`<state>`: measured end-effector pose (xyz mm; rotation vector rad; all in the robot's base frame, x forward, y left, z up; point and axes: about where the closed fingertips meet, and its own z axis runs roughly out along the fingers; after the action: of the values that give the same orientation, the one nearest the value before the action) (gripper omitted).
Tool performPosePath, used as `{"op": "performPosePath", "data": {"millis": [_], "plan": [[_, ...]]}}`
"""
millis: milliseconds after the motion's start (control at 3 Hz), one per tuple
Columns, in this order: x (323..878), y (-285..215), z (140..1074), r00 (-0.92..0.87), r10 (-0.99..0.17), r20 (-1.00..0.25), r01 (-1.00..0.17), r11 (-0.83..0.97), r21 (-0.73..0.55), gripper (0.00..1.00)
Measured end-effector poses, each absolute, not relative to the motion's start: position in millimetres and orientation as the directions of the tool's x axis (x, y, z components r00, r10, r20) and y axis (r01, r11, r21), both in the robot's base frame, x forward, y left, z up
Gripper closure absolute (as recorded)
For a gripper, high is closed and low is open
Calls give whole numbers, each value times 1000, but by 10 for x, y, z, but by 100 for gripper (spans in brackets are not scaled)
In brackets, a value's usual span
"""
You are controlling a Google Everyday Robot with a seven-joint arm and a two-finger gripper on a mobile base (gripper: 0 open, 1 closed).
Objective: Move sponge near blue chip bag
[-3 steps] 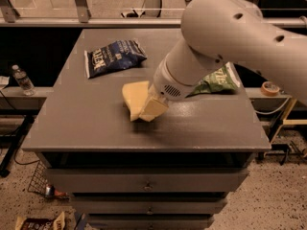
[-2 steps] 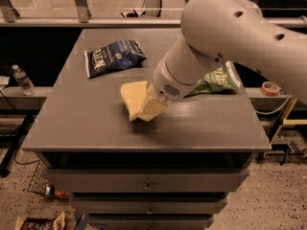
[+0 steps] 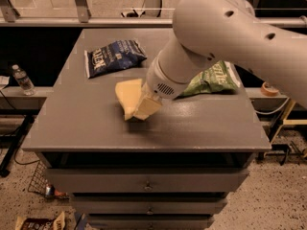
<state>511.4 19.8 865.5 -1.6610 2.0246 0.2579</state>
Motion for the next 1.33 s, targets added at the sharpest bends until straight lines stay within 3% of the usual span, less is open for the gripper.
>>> {"op": "performPosePath", "data": {"millis": [333, 1000, 1333], "plan": [[5228, 270, 8679, -94, -867, -490, -955, 218, -202, 100], [6684, 521, 9034, -1, -860, -510, -882, 241, -405, 100], [7087, 494, 9173, -8, -863, -506, -839, 281, -466, 100]]}}
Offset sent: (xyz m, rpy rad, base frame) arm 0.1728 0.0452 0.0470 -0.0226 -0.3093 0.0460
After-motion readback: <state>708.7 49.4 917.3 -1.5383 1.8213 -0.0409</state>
